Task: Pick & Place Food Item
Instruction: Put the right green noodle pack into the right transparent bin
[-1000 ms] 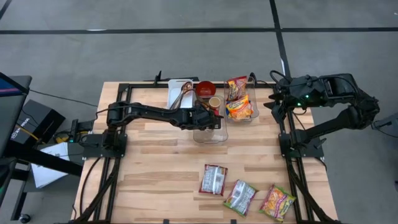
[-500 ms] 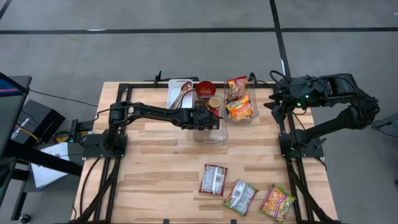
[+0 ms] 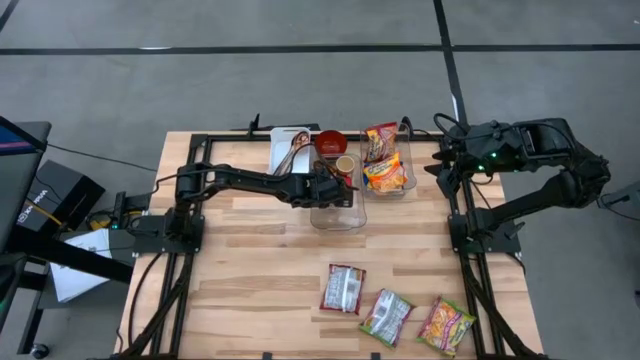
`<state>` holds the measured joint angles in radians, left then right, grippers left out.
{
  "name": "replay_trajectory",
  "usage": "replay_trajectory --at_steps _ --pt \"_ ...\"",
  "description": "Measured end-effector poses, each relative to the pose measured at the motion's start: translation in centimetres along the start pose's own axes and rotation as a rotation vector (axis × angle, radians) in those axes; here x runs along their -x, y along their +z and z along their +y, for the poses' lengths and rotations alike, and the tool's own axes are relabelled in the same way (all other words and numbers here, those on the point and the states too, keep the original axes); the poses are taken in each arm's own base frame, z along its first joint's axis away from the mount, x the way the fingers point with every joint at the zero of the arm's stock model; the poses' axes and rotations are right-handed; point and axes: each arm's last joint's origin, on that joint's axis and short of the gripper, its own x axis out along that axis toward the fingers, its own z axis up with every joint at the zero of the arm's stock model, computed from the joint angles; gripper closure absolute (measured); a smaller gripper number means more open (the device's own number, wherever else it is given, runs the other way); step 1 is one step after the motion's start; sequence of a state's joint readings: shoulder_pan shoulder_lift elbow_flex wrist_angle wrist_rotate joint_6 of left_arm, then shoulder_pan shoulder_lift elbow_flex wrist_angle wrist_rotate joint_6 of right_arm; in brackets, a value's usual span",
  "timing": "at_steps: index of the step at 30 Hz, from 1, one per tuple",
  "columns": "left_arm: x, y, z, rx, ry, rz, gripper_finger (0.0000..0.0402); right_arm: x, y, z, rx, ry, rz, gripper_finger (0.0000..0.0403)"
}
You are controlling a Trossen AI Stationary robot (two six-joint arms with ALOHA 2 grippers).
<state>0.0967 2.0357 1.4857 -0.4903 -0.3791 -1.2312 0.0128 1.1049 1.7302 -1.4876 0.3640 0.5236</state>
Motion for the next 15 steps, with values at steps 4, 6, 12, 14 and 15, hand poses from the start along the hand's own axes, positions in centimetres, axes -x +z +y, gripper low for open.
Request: replay_trajectory --at_steps 4,6,12,14,15 --pt "0.00 0.10 -0.13 0.006 -0.008 -0.021 0.0169 0.00 0.00 0.00 0.000 0.000 0.000 0.0207" --pt "0.00 0.16 -0.25 0.013 -0.020 -0.030 0.0177 0.00 0.00 0.00 0.000 0.000 0.001 0.0207" --pt "0.02 0.37 -0.75 0.038 -0.066 -0.058 0.0207 0.00 -0.01 0.01 0.000 0.003 0.003 0.0207" --pt "0.05 0.36 -0.84 0.040 -0.074 -0.059 0.0215 0.00 -0.01 0.01 0.000 0.004 0.003 0.0207" --pt "0.07 0.27 -0.87 0.038 -0.077 -0.053 0.0219 0.00 -0.01 0.01 0.000 0.004 0.003 0.0207"
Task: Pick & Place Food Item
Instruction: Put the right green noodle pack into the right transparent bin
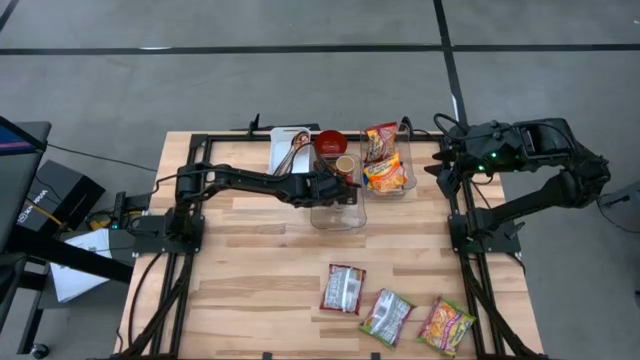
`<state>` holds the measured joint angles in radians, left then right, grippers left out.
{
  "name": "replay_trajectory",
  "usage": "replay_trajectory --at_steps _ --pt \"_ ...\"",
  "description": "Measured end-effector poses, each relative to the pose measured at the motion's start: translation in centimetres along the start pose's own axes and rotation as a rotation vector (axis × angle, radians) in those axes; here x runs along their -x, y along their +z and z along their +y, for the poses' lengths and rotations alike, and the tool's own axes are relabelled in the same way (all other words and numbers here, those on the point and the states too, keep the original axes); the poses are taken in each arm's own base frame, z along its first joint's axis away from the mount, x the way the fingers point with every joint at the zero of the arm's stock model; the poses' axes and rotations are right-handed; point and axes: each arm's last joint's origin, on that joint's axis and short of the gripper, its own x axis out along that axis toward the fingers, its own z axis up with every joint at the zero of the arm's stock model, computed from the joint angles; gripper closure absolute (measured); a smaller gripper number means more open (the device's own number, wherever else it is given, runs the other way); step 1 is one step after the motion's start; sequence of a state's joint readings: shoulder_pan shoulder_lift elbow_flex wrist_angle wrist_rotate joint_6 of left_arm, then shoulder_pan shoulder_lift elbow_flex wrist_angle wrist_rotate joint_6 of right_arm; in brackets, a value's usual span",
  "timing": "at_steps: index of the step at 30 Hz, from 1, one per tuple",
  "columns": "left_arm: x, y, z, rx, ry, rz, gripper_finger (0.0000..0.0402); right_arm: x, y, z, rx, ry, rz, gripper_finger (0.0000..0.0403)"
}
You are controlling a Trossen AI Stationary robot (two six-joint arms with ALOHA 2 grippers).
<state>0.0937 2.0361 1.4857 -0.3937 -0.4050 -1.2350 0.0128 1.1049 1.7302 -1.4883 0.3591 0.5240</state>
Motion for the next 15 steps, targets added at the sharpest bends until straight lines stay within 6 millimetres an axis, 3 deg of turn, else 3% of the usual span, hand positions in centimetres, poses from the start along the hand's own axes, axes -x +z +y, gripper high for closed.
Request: replay_trajectory --at_steps 6,15 --pt "0.2 -0.4 -0.2 -0.008 -0.019 0.040 0.0238 0.0 0.0 0.0 0.000 0.002 0.002 0.0207" --pt "3.7 1.2 -0.4 -0.112 -0.025 0.017 0.0255 0.0 0.0 0.0 0.000 0.002 0.002 0.0207"
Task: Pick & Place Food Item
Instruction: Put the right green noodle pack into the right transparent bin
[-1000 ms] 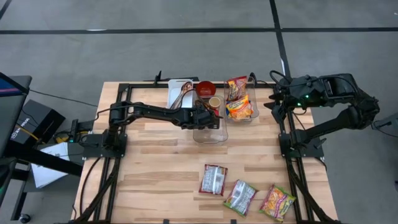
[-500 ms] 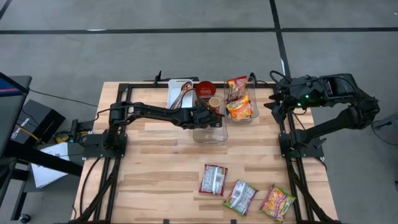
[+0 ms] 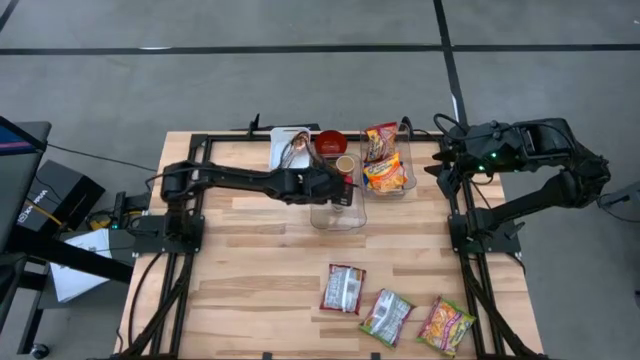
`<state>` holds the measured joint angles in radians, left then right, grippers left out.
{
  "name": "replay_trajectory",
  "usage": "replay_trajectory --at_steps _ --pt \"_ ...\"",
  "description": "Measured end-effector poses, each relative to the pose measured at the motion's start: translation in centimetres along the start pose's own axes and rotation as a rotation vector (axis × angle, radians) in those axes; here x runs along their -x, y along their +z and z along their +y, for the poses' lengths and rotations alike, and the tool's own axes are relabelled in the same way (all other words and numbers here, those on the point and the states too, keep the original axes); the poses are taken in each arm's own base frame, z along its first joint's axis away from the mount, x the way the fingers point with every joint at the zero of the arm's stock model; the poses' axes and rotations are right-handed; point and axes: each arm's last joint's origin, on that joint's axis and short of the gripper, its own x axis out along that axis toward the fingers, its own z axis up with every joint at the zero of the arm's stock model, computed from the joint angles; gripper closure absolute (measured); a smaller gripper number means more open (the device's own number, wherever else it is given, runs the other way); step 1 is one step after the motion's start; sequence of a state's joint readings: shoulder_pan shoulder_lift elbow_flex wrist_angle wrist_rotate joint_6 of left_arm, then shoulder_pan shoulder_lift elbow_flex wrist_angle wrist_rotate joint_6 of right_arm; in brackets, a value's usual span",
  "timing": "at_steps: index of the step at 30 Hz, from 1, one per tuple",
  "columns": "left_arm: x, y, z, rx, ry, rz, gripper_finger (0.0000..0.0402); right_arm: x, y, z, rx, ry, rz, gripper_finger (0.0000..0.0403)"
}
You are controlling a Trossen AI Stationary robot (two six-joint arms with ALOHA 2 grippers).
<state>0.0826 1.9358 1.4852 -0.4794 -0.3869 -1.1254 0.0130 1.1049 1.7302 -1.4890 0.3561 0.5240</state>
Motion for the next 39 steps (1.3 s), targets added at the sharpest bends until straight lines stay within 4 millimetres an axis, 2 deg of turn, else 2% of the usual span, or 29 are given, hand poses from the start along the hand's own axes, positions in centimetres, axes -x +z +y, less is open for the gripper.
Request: replay_trajectory --at_steps 6,13,18,24,30,35,39 --pt "4.1 1.9 -0.6 -0.192 -0.119 -0.010 0.0259 0.0 -0.4 -0.2 0.006 -0.011 0.041 0.0207" --pt "11.8 5.2 -1.0 -0.429 -0.397 -0.091 0.0257 0.7 -1.0 -0.8 -0.014 -0.011 0.056 0.0207" --pt "17.7 7.4 -0.4 -0.437 -0.574 -0.222 0.0254 1.9 -1.6 -1.7 -0.065 0.013 0.024 0.0207" --pt "23.7 8.6 0.4 -0.472 -0.781 -0.363 0.0254 2.7 -2.1 -1.8 -0.086 0.099 0.046 0.0207" --pt "27.3 7.8 0.9 -0.479 -0.901 -0.379 0.0249 2.7 -2.3 -1.1 -0.041 0.153 0.069 0.0207" --pt "28.5 4.8 0.3 -0.471 -0.970 -0.242 0.0241 1.8 -2.2 0.8 0.029 0.215 0.135 0.0207" --pt "28.2 1.0 -0.5 -0.455 -0.954 -0.030 0.0236 0.3 -3.3 2.9 0.101 0.275 0.224 0.0207"
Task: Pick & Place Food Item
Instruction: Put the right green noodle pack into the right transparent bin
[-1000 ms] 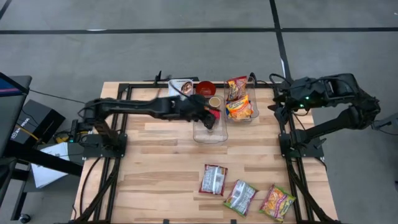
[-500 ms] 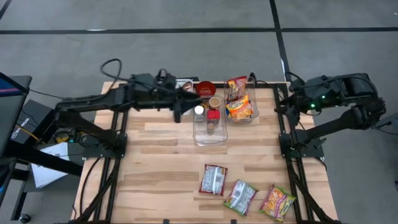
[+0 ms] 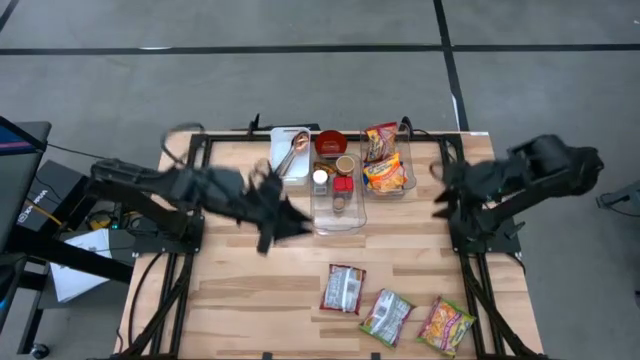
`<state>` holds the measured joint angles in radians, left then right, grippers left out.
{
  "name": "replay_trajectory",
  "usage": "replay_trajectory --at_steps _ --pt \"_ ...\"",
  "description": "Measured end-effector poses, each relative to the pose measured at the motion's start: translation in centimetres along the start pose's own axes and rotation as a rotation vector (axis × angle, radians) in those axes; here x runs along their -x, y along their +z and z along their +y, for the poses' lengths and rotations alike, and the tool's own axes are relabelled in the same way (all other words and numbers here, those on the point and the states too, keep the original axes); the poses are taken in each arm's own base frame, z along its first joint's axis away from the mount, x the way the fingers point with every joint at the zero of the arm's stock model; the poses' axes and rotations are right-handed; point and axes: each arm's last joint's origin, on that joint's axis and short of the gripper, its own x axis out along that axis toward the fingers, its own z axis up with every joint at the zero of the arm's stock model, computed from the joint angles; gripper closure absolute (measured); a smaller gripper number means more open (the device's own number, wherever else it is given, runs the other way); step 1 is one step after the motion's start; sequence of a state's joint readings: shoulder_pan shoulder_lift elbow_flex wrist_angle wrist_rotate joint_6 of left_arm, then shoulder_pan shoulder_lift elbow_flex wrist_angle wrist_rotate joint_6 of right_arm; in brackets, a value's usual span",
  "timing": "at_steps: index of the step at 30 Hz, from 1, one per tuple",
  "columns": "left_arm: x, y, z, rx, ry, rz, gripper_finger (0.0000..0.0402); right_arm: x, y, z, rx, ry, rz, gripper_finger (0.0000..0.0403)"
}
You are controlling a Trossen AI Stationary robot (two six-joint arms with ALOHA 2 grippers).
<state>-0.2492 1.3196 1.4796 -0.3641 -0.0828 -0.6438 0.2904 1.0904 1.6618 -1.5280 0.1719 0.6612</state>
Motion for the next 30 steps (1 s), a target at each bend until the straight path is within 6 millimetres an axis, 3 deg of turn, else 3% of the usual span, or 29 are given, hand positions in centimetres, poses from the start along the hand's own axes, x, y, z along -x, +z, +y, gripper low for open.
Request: replay_trajectory --at_steps 4,8,15,23,30 --pt "-1.1 -3.4 -1.2 0.078 0.009 0.071 0.0237 -2.7 -1.8 1.6 0.030 0.087 0.095 0.0207" --pt "-1.5 -5.9 -1.8 0.089 0.031 0.067 0.0238 -5.9 -4.0 3.0 -0.047 0.153 0.212 0.0207" --pt "-2.0 -7.9 -1.0 -0.003 0.059 0.112 0.0237 -10.7 -9.0 5.0 -0.209 0.154 0.471 0.0207" --pt "-0.2 -7.6 -1.1 -0.166 0.026 0.163 0.0236 -14.9 -13.6 5.6 -0.243 0.076 0.687 0.0207" --pt "3.1 -6.0 -1.4 -0.275 0.000 0.108 0.0235 -17.4 -17.0 5.3 -0.237 -0.001 0.844 0.0207"
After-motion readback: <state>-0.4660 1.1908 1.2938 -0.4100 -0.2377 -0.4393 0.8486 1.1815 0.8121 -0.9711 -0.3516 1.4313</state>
